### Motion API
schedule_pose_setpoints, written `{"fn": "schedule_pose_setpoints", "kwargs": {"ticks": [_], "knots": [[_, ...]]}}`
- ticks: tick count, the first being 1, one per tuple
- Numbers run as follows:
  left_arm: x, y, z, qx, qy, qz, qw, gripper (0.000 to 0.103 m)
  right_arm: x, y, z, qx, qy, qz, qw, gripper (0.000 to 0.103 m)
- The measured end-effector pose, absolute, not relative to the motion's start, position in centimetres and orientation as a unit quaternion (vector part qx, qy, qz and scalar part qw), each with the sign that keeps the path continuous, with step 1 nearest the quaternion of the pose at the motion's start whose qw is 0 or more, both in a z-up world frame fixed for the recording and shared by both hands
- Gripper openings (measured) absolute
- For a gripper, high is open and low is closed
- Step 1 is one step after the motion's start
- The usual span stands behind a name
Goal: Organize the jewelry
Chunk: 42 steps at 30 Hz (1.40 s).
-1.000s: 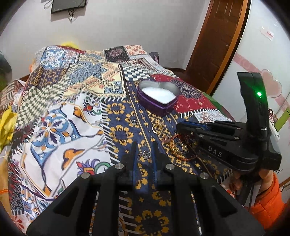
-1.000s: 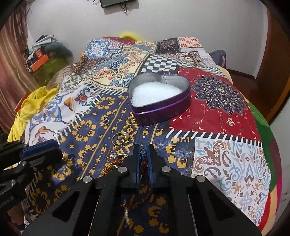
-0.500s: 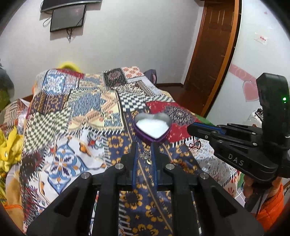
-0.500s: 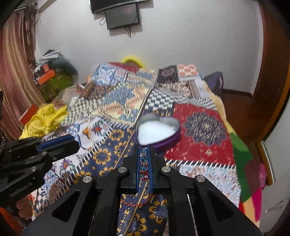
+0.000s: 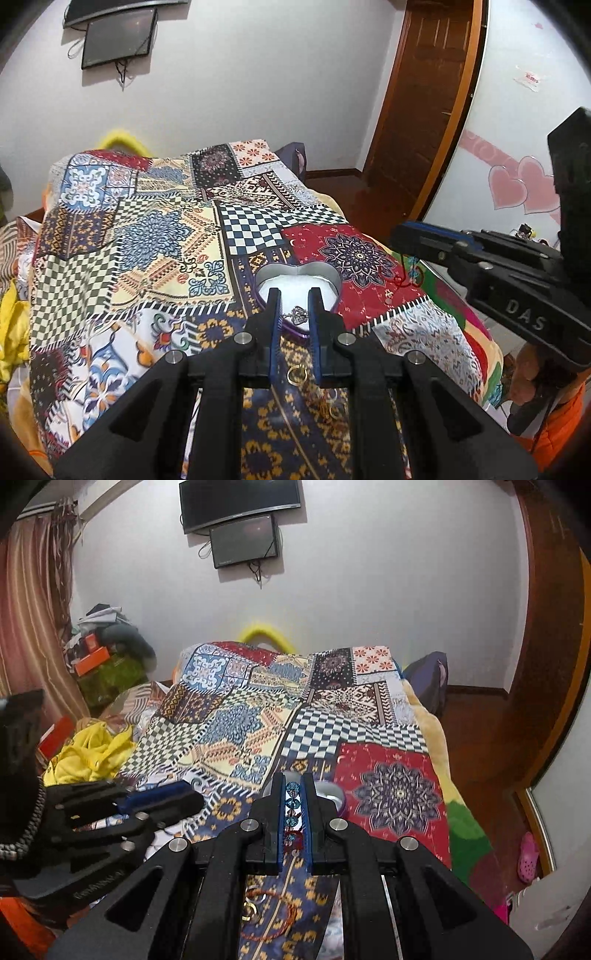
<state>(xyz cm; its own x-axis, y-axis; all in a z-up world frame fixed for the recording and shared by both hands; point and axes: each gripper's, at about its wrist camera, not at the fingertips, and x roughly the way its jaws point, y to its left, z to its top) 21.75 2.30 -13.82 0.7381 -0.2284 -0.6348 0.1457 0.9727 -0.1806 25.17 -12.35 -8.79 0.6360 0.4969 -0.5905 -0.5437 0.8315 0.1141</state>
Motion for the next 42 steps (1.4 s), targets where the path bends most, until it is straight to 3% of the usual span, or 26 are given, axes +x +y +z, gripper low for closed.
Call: {"fn": "schedule_pose_setpoints", "kwargs": {"ticks": [24,31,33,36,42], "knots": [[29.0,0.9,-19.7,-0.066,0.430,-0.148,0.888,0.013,31.3,-10.4,-13.6,-0.045,0.410,0.333,0.848,0.007],[28.9,1.4,-19.4,-0.066,0.428,-0.147,0.889,0.015,31.7,-10.6,-13.7,-0.048,0.425,0.335,0.840,0.008],[28.5,1.7,-18.9,-0.068,0.422,-0.144,0.892,0.021,31.6,-10.7,-13.5,-0.050,0.425,0.335,0.840,0.012],[28.0,2.2,-17.8,-0.066,0.412,-0.137,0.898,0.023,31.3,-11.0,-12.9,-0.050,0.418,0.330,0.845,0.019],[26.6,3.3,-15.5,-0.057,0.391,-0.114,0.911,0.026,30.1,-12.0,-11.1,-0.038,0.399,0.325,0.857,0.020]]}}
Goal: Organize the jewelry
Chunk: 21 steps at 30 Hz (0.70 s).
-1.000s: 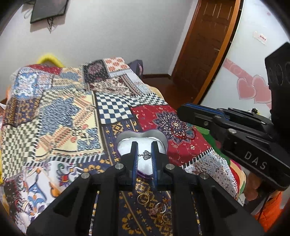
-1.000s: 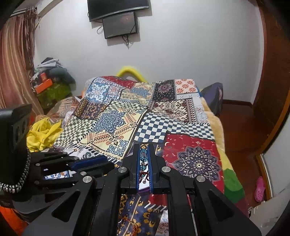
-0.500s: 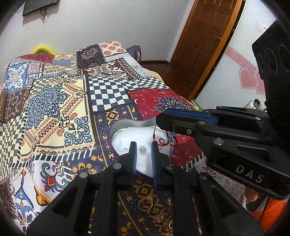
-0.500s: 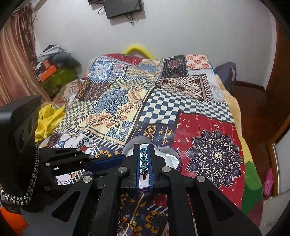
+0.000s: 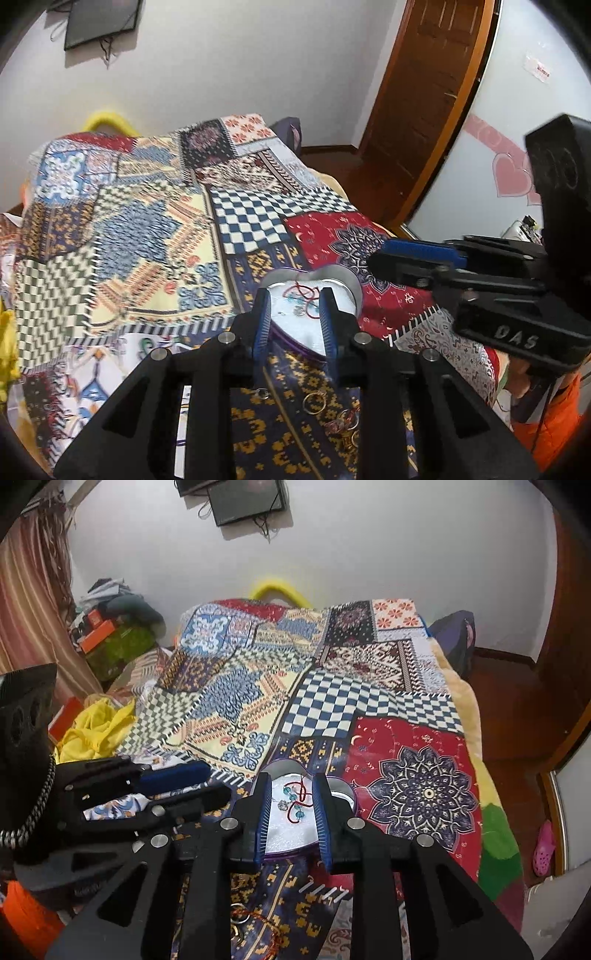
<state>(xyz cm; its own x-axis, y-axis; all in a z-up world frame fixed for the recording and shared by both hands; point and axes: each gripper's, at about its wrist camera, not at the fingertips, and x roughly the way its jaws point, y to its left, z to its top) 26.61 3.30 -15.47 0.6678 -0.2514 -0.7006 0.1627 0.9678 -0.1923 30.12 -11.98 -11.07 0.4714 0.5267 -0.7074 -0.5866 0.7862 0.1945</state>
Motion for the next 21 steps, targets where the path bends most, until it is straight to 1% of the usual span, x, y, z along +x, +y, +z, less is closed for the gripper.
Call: {"fn": "schedule_pose_setpoints", "kwargs": {"ticks": [7,11,14,21], "knots": [[24.5,4.2,-13.6,-0.049,0.376,-0.094,0.921,0.026,28.1,-12.9,-8.9,-0.041,0.368,0.312,0.875,0.020],[23.2,4.3,-13.0,-0.044,0.371,-0.087,0.923,0.028,26.9,-13.2,-8.6,-0.045,0.359,0.306,0.880,0.021],[22.4,4.3,-12.9,-0.041,0.371,-0.082,0.924,0.031,26.1,-13.3,-8.8,-0.049,0.358,0.303,0.882,0.021],[20.3,4.2,-13.9,-0.032,0.382,-0.076,0.920,0.032,24.5,-14.0,-11.2,-0.056,0.383,0.295,0.874,0.022]]}}
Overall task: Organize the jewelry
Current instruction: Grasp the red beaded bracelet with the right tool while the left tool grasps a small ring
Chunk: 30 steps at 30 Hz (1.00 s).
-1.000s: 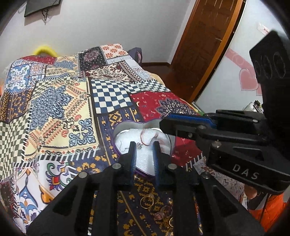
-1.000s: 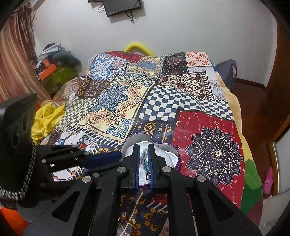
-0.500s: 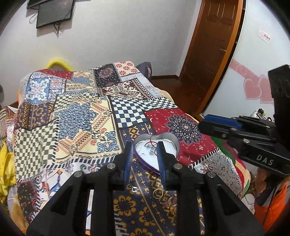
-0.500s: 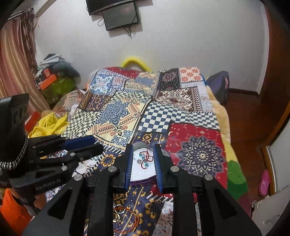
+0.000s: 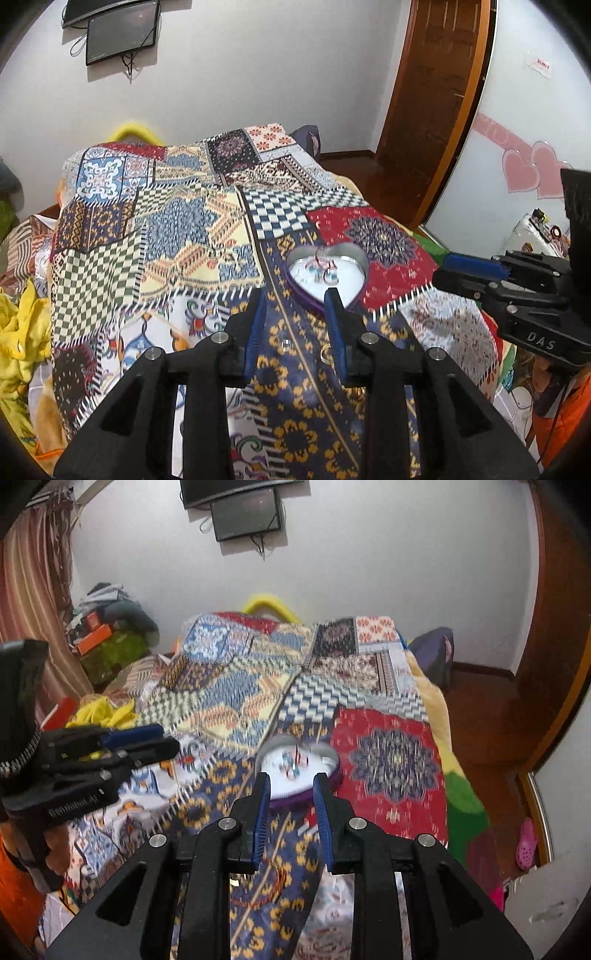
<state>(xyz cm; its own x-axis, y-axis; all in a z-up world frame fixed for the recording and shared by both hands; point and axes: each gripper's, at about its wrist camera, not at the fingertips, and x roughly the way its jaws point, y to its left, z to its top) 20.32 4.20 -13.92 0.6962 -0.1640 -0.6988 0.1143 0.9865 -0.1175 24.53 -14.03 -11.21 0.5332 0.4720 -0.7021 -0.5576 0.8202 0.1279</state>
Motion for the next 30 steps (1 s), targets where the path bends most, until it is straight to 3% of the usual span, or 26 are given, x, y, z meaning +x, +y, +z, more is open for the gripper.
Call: {"fn": "schedule_pose_setpoints", "kwargs": {"ticks": [15,23,25,26,30], "knots": [[18.1,3.7,-20.3,-0.034,0.452,-0.090,0.887,0.032,22.4,-13.9,-19.0,-0.078,0.470,0.292,0.829,0.022],[18.5,2.7,-22.2,-0.037,0.468,-0.100,0.877,0.032,21.1,-12.3,-20.2,-0.134,0.437,0.290,0.841,0.022],[18.5,2.6,-22.3,-0.038,0.469,-0.102,0.876,0.032,21.0,-12.4,-20.2,-0.135,0.431,0.288,0.845,0.016],[18.5,2.5,-22.4,-0.038,0.470,-0.101,0.876,0.032,21.1,-12.4,-20.3,-0.135,0.431,0.286,0.845,0.007],[18.4,2.3,-22.5,-0.037,0.472,-0.104,0.875,0.032,21.4,-12.8,-19.6,-0.109,0.433,0.294,0.845,0.007]]}}
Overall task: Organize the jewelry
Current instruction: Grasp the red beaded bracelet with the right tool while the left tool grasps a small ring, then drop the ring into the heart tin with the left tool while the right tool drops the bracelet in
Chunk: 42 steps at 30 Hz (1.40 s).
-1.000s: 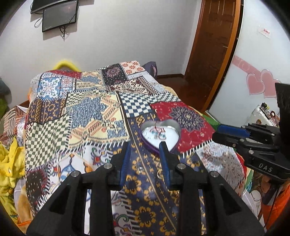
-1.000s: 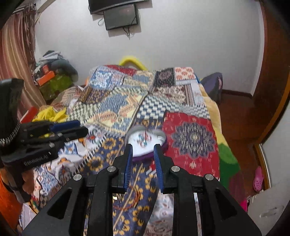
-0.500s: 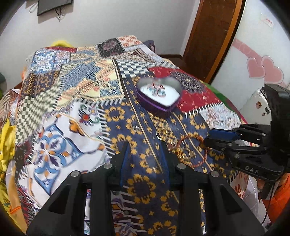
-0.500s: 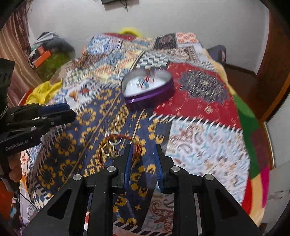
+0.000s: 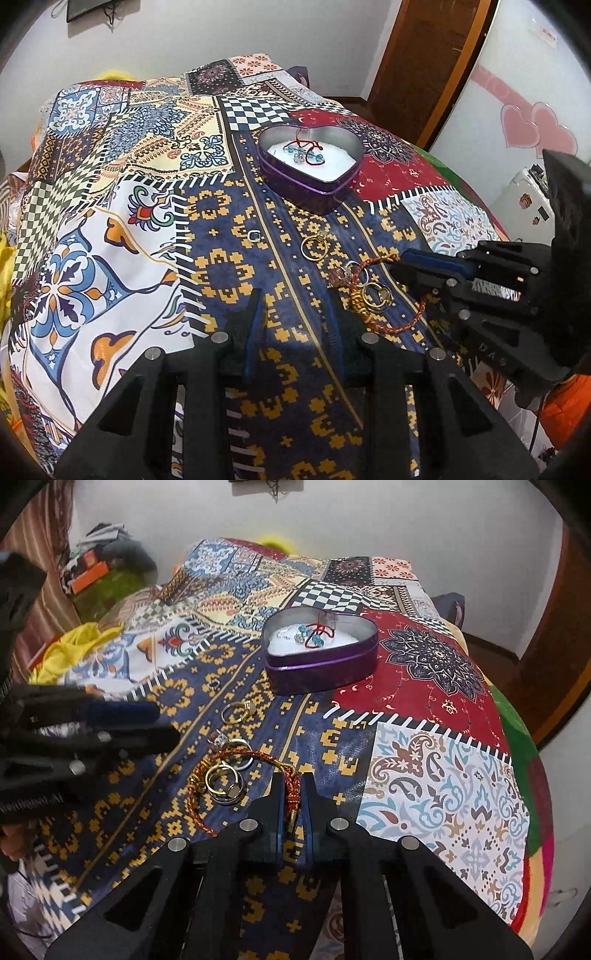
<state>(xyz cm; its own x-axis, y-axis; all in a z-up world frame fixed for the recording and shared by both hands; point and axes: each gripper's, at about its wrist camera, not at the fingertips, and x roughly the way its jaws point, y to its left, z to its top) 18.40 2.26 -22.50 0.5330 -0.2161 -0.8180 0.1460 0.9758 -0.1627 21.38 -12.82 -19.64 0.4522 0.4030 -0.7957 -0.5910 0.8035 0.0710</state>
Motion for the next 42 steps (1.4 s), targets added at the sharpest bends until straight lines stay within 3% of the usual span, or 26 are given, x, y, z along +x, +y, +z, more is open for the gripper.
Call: {"fn": "schedule_pose_setpoints", "kwargs": {"ticks": [16,21,42], "knots": [[20.2,0.4,-22.9,-0.052,0.475,-0.130,0.869,0.032,21.9,-16.1,-15.5,-0.049,0.385,0.274,0.880,0.007],[21.0,-0.3,-23.5,-0.052,0.482,-0.134,0.865,0.012,22.5,-16.9,-15.6,-0.042,0.387,0.260,0.884,0.007],[21.5,2.0,-16.5,-0.046,0.395,-0.099,0.912,0.011,24.7,-16.2,-11.7,-0.014,0.334,0.268,0.904,0.007]]}}
